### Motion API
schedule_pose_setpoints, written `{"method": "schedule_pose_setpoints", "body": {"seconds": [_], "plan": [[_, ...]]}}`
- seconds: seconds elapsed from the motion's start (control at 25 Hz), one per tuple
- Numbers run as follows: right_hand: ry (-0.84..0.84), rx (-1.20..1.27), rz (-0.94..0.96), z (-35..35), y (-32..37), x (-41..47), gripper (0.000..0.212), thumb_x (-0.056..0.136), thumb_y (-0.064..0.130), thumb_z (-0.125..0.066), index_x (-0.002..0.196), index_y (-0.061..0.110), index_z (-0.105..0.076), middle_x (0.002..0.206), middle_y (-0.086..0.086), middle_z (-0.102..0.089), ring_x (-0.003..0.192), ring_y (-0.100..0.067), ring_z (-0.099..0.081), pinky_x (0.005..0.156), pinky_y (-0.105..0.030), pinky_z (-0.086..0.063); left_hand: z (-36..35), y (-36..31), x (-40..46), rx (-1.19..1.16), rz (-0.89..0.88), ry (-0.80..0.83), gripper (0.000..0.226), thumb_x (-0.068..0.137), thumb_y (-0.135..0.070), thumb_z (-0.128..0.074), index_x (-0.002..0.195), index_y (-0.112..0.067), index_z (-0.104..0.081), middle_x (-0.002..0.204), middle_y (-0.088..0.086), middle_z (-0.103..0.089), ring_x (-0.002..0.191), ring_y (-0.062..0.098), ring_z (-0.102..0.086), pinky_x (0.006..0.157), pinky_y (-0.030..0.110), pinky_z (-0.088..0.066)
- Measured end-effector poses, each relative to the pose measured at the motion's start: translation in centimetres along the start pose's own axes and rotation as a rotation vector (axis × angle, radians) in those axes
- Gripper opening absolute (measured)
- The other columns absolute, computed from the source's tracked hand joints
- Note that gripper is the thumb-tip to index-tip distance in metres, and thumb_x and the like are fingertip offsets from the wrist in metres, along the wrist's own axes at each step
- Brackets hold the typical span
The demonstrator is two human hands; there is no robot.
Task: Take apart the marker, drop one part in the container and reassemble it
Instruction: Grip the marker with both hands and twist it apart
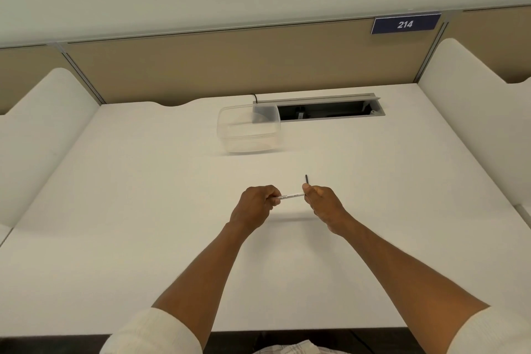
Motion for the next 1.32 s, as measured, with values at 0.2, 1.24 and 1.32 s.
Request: {"method": "schedule_pose_setpoints", "body": {"seconds": [0.2, 1.24, 1.32], "plan": [[0.007, 0.029, 0.011, 0.3, 0.2, -0.1, 0.045, 0.101, 0.039, -0.048, 0.062, 0.022, -0.032, 0.062, 0.003, -0.032, 0.055, -0.014, -0.021, 0.055, -0.028, -0.018, 0.0, -0.7, -0.2, -0.008, -0.025, 0.034, 0.018, 0.093, -0.012, -0.053, 0.087, -0.019, -0.068, 0.070, -0.005, -0.066, 0.065, 0.014, -0.060, 0.066, 0.032, -0.050], [0.118, 0.147, -0.230, -0.5, 0.3, 0.3, 0.040, 0.094, 0.038, -0.058, 0.061, 0.016, -0.052, 0.050, 0.005, -0.042, 0.043, -0.010, -0.035, 0.043, -0.021, -0.031, 1.0, -0.4, -0.3, 0.216, -0.062, 0.006, 0.020, 0.096, -0.016, -0.046, 0.086, -0.024, -0.061, 0.075, -0.010, -0.058, 0.072, 0.018, -0.054, 0.064, 0.034, -0.045], [0.111, 0.119, -0.191, -0.4, 0.4, 0.5, 0.040, 0.094, 0.038, -0.059, 0.061, 0.016, -0.052, 0.053, 0.004, -0.044, 0.043, -0.010, -0.036, 0.043, -0.021, -0.030, 0.8, 0.1, -0.3, 0.193, -0.037, 0.044, 0.027, 0.093, -0.011, -0.044, 0.083, -0.029, -0.061, 0.072, -0.011, -0.058, 0.069, 0.015, -0.053, 0.061, 0.031, -0.044]]}}
Point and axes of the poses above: each hand's wrist, its own x-axis towards the middle knuckle, its own z-axis out of the back of the hand, y = z × x, the point moved 6 cm from there along x, towards the middle knuckle
